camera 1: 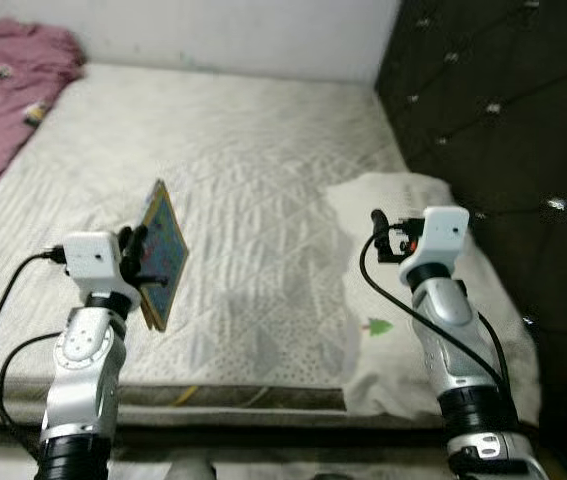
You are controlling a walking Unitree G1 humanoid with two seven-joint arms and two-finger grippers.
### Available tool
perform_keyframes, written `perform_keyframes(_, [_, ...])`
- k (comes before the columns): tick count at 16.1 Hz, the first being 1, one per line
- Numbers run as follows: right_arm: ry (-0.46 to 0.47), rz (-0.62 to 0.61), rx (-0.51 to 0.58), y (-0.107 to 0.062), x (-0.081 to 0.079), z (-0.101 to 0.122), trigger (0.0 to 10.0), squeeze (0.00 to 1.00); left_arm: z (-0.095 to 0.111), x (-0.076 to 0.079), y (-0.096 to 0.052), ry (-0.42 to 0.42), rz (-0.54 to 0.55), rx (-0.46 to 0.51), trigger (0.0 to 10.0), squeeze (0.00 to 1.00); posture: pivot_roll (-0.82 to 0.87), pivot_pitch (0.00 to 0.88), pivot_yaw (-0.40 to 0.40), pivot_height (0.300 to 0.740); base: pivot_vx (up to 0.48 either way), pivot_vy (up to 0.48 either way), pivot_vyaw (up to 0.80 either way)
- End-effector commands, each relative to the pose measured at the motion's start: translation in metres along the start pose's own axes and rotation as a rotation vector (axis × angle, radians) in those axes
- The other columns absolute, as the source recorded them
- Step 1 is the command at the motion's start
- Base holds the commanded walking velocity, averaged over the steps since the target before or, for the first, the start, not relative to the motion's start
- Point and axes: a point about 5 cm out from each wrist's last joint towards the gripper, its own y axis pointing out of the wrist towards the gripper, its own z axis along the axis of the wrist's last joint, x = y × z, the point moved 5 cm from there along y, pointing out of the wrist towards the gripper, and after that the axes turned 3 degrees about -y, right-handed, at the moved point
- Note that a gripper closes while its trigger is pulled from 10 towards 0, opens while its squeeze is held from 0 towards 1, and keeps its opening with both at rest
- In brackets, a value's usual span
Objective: Clean up the room
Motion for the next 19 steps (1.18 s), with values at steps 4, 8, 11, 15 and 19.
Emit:
perform_keyframes(4, [0.002,-0.015,0.009,0.001,0.005,0.003,10.0,0.0,0.01,0.007,0.004,0.009,-0.029,0.039,10.0,0.0,0.06,0.023,-0.059,0.74,0.0,-0.24,-0.58])
perform_keyframes(8, [0.002,-0.015,0.009,0.001,0.005,0.003,10.0,0.0,0.01,0.007,0.004,0.009,-0.029,0.039,10.0,0.0,0.06,0.023,-0.059,0.74,0.0,-0.24,-0.58])
perform_keyframes(11, [0.002,-0.015,0.009,0.001,0.005,0.003,10.0,0.0,0.01,0.007,0.004,0.009,-0.029,0.039,10.0,0.0,0.06,0.023,-0.059,0.74,0.0,-0.24,-0.58])
perform_keyframes(15, [0.002,-0.015,0.009,0.001,0.005,0.003,10.0,0.0,0.01,0.007,0.004,0.009,-0.029,0.039,10.0,0.0,0.06,0.023,-0.059,0.74,0.0,-0.24,-0.58])
perform_keyframes(19, [-0.001,-0.016,-0.011,-0.008,0.007,-0.004,10.0,0.0,0.002,-0.008,-0.008,0.011,0.079,0.039,10.0,0.0,0.06,0.042,-0.069,0.74,0.0,-0.12,-0.29])
